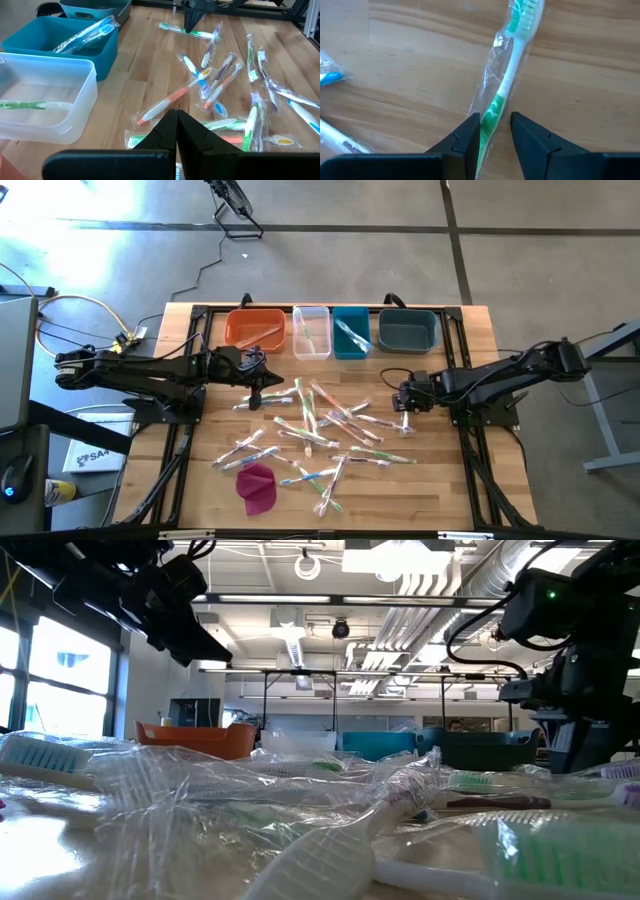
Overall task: Pick & Place Toothbrushes
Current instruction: Put the green toothbrush into the transparent bin
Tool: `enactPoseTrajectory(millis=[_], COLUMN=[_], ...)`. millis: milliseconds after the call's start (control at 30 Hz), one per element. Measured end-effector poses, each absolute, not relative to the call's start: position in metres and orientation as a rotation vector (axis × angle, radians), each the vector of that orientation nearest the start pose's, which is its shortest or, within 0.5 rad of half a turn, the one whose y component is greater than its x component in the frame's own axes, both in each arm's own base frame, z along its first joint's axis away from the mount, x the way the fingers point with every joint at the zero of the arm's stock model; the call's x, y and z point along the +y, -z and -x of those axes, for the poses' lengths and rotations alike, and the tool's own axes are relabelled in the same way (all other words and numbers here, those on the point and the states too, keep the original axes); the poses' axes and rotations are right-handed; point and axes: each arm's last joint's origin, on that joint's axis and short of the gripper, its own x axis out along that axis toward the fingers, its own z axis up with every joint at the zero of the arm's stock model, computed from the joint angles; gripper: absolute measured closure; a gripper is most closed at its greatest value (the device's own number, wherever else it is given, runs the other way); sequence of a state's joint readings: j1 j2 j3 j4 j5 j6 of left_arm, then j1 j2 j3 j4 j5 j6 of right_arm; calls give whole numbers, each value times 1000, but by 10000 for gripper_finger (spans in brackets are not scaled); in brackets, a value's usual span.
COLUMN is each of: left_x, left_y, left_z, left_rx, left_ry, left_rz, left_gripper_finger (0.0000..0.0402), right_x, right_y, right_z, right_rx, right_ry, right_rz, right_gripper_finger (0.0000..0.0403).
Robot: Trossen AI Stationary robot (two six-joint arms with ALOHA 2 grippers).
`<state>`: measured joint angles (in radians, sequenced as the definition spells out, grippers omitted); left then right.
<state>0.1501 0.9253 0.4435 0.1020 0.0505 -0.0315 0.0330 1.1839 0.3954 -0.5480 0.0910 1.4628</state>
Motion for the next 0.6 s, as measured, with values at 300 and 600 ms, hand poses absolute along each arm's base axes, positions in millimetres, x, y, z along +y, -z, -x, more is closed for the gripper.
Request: enactPoseTrajectory(millis=[300,600], left_x=[28,28], left_y=[-218,-218], left_z=[-194,-194], left_rx=[376,377], left_ry=[-104,-104], left_rz=[69,69], left_gripper_finger=[401,401], right_x=[2,2], right_y=[-122,-127], right_z=[-155,-153], right_rx=[1045,1022], right_ry=[997,945], right_rz=[-1107,-1071], right_gripper_finger=[385,393])
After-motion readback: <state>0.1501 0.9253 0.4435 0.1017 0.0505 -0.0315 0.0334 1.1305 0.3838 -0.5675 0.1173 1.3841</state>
